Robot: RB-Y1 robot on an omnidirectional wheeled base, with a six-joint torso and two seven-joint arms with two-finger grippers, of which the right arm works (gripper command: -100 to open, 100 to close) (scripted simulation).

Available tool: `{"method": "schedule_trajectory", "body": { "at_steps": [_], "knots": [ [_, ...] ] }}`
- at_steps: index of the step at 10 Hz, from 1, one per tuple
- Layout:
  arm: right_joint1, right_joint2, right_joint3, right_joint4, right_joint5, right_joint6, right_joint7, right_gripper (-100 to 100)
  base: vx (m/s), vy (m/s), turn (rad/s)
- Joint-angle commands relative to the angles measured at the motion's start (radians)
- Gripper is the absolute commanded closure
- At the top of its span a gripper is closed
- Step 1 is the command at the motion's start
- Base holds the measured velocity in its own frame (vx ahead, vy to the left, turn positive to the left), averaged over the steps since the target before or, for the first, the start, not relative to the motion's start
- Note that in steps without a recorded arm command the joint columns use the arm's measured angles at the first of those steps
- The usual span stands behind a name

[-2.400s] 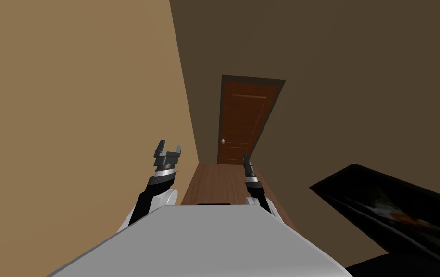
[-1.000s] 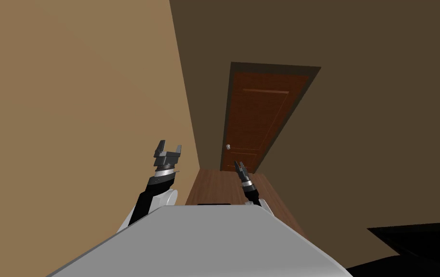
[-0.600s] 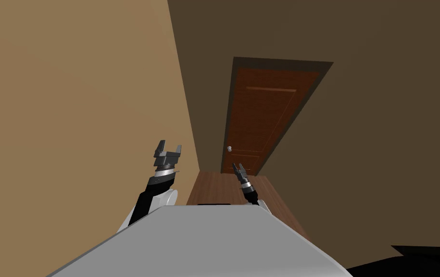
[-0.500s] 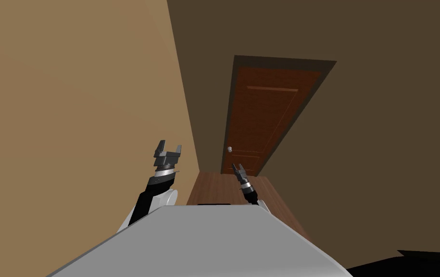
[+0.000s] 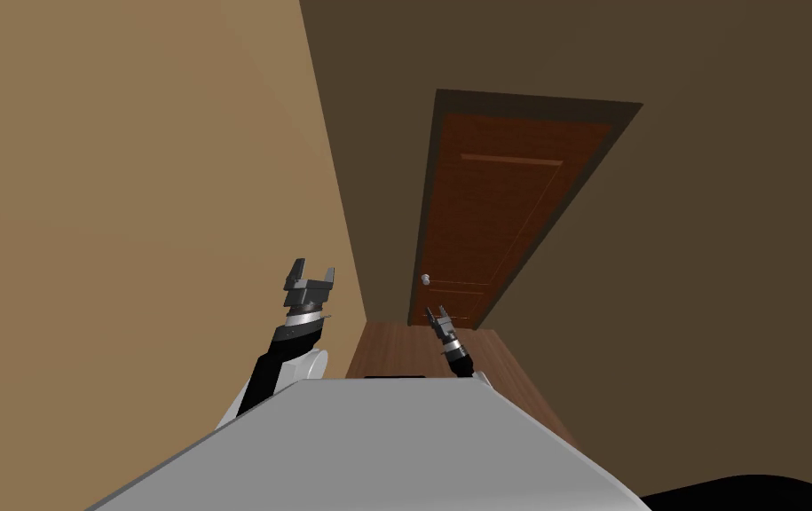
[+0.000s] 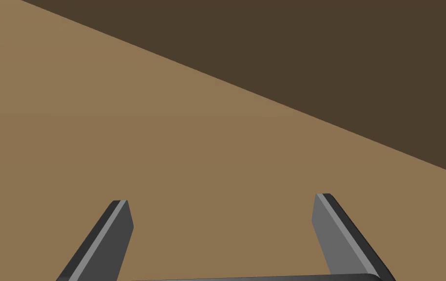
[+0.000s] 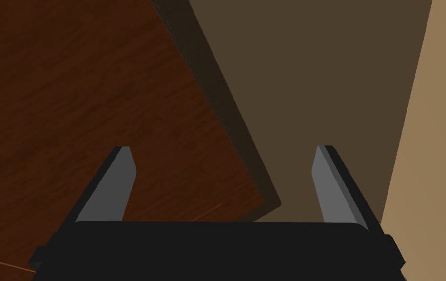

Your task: Pull the door open

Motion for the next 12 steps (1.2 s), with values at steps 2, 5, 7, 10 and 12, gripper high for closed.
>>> {"method": "schedule_trajectory", "body": {
  "at_steps": [2,5,7,10,12],
  "knots": [
    [-0.014,0.006,-0.003,0.051,0.033,-0.015,0.047,-100,0.135,0.019,-0.044],
    [-0.026,0.017,-0.008,0.108,0.066,-0.035,0.095,-100,0.141,-0.003,-0.062],
    [-0.034,0.026,-0.012,0.15,0.091,-0.05,0.129,-100,0.152,0.009,-0.094],
    [-0.048,0.045,-0.018,0.217,0.129,-0.074,0.182,-100,0.138,-0.001,-0.121],
    [-0.059,0.062,-0.024,0.268,0.159,-0.092,0.222,-100,0.183,-0.015,-0.174]
  ]
}}
